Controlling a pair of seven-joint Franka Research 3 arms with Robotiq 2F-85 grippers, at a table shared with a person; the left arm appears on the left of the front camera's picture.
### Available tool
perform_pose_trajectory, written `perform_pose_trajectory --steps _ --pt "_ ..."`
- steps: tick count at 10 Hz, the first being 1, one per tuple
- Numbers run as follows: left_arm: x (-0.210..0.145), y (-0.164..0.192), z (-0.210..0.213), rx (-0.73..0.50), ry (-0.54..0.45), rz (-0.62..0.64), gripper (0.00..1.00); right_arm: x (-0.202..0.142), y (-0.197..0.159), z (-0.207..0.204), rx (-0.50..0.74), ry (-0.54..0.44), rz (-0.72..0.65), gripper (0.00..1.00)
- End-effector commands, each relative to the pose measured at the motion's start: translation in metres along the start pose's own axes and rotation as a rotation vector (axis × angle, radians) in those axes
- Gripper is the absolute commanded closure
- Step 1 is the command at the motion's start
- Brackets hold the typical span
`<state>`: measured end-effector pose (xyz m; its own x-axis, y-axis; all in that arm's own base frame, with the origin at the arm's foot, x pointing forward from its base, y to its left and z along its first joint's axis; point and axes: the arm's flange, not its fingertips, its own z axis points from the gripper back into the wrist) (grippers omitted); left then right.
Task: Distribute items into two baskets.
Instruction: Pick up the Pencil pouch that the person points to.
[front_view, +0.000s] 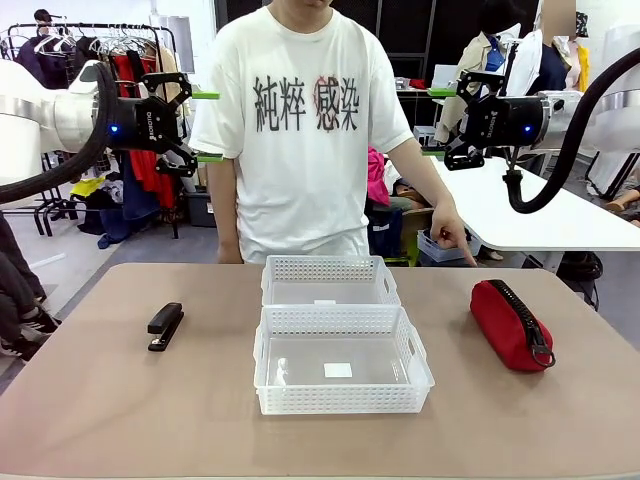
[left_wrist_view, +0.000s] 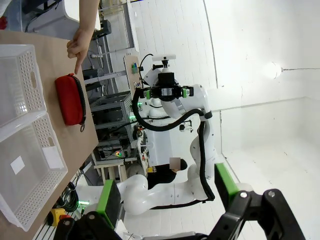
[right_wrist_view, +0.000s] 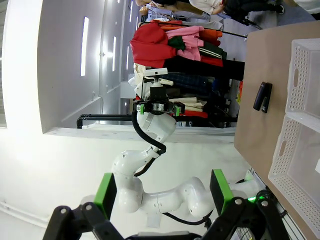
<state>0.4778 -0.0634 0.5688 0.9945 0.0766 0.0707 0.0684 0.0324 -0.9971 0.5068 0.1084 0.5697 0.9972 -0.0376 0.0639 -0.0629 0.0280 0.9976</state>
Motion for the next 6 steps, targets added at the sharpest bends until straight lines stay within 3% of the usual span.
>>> perform_pose_trajectory --steps 1,6 --pt "-0.0005 -0.0022 0.0013 -0.002 -0.003 -0.004 0.00 -0.0004 0.0005 -0.0006 0.003 0.000 0.000 0.00" --pt "-0.0005 -0.0022 0.0013 -0.002 -0.003 -0.004 0.00 0.0000 0.0000 0.0000 0.000 0.000 0.000 0.00"
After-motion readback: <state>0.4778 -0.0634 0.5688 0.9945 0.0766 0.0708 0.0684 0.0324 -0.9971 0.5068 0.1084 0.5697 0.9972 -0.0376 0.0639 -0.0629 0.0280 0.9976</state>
